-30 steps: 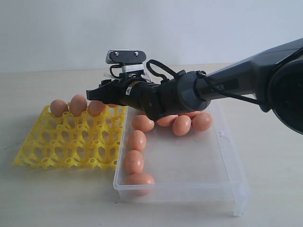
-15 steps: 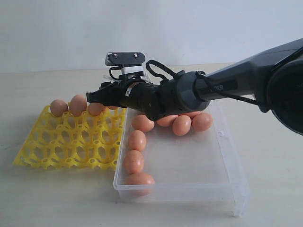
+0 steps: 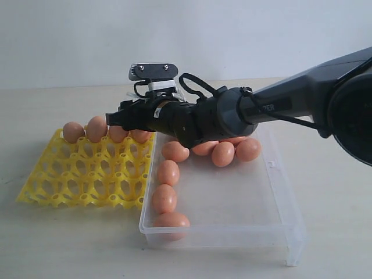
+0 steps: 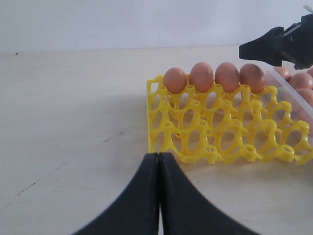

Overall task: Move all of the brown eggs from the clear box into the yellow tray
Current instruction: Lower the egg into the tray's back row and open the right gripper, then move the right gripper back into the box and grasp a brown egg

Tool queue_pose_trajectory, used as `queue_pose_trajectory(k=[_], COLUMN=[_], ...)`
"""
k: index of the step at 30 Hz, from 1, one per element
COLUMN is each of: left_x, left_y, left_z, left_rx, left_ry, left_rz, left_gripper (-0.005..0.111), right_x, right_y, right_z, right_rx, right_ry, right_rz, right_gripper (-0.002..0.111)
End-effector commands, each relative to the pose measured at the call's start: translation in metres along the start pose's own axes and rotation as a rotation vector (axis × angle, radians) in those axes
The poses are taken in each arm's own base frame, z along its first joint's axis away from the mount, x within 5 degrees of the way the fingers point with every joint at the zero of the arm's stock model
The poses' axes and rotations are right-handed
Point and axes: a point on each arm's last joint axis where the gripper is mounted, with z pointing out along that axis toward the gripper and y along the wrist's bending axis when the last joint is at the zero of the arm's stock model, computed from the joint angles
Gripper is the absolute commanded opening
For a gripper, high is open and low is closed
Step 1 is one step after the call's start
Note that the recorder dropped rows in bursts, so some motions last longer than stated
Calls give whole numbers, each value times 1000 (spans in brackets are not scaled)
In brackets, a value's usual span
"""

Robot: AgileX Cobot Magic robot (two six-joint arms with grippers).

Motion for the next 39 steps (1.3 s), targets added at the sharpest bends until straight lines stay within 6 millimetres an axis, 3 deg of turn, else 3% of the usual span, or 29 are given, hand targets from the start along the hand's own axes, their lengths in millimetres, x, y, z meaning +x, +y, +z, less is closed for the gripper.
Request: queue_pose_trajectory(k=[1, 5, 7, 9, 11, 15, 19, 23, 29, 39], left_x=[-2, -2, -2, -2, -2, -2, -2, -2, -2, -2], left_y=[0, 0, 0, 0, 0, 0, 0, 0, 0, 0], left_z=[-1, -1, -1, -1, -1, -1, -1, -1, -1, -1], left_rx=[-2, -2, -2, -2, -2, -2, -2, -2, -2, -2], left_ry=[-19, -19, -19, -19, -19, -19, -19, -19, -19, -19], left_rz=[5, 7, 7, 6, 6, 6, 6, 6, 6, 6], left_gripper=[0, 0, 0, 0, 0, 0, 0, 0, 0, 0], right_x=[-22, -59, -72, -74, -72, -66, -58, -51, -31, 3], right_y=[9, 20, 27, 31, 32, 26, -4, -39, -87, -114], right_z=[-13, -47, -73, -111, -134, -163, -157, -142, -115, -79], right_rx=[-19, -34, -46, -87, -111, -107, 32, 119, 189, 209], right_ry=[-23, 31, 156, 420, 593, 791, 765, 728, 733, 690], right_rz=[-17, -104, -212, -375, -409, -416, -309, -131, 119, 324], right_gripper=[61, 60, 53, 26, 12, 24, 45, 56, 57, 57])
